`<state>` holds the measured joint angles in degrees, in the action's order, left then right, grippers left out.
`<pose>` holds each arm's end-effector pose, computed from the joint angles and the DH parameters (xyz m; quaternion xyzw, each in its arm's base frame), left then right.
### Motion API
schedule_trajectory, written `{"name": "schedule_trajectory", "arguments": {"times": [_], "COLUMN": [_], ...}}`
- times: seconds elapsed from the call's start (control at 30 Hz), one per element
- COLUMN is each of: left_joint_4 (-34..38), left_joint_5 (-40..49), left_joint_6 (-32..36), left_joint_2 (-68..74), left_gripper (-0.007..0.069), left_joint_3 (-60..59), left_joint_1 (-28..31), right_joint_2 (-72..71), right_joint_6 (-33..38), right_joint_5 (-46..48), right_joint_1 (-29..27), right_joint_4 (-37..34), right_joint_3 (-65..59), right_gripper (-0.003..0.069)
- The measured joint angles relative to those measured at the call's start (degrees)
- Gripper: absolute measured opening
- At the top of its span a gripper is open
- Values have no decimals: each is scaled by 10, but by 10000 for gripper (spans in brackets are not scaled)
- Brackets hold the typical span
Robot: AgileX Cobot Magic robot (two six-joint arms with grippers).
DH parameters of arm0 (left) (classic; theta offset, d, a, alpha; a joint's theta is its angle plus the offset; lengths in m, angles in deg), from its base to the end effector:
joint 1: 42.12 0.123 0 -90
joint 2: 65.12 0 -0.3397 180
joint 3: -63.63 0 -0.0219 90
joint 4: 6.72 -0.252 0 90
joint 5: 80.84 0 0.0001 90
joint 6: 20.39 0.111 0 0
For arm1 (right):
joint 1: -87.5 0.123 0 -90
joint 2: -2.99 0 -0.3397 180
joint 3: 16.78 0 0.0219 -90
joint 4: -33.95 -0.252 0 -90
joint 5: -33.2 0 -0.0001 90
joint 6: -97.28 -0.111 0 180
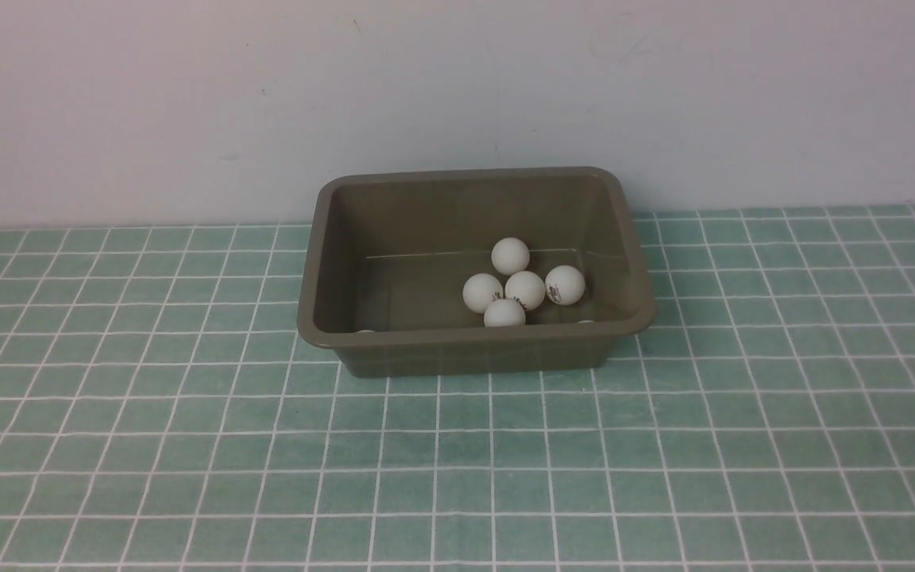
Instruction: Put the table tennis balls in the box on the green coffee tablecloth.
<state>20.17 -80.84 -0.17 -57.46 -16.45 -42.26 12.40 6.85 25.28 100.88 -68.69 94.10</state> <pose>0.0252 -0.0001 0.2044 -0.0395 0.6919 -0.0428 0.7196 0.0189 -0.0107 0.2687 0.0504 0.6432 0.1330 0.7523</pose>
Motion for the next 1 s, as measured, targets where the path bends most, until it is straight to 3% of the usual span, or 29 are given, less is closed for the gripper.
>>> {"name": "schedule_trajectory", "arguments": {"times": [0.27, 0.77, 0.9, 1.0], "left_joint_4": [0, 0, 0, 0], "left_joint_5": [0, 0, 0, 0], "left_joint_6": [0, 0, 0, 0], "left_joint_2": [0, 0, 0, 0], "left_gripper": [-4, -4, -4, -4], "left_joint_3": [0, 0, 0, 0], "left_joint_1": [0, 0, 0, 0], "right_joint_2": [1, 1, 1, 1], "right_joint_6": [-13, -21, -97, -243], "right_joint_5": [129, 140, 152, 182], "right_joint_1": [-71, -75, -75, -75], "right_joint_4": [15, 25, 130, 320], "right_joint_3": [-5, -5, -5, -5], "right_gripper": [-16, -16, -16, -16]}}
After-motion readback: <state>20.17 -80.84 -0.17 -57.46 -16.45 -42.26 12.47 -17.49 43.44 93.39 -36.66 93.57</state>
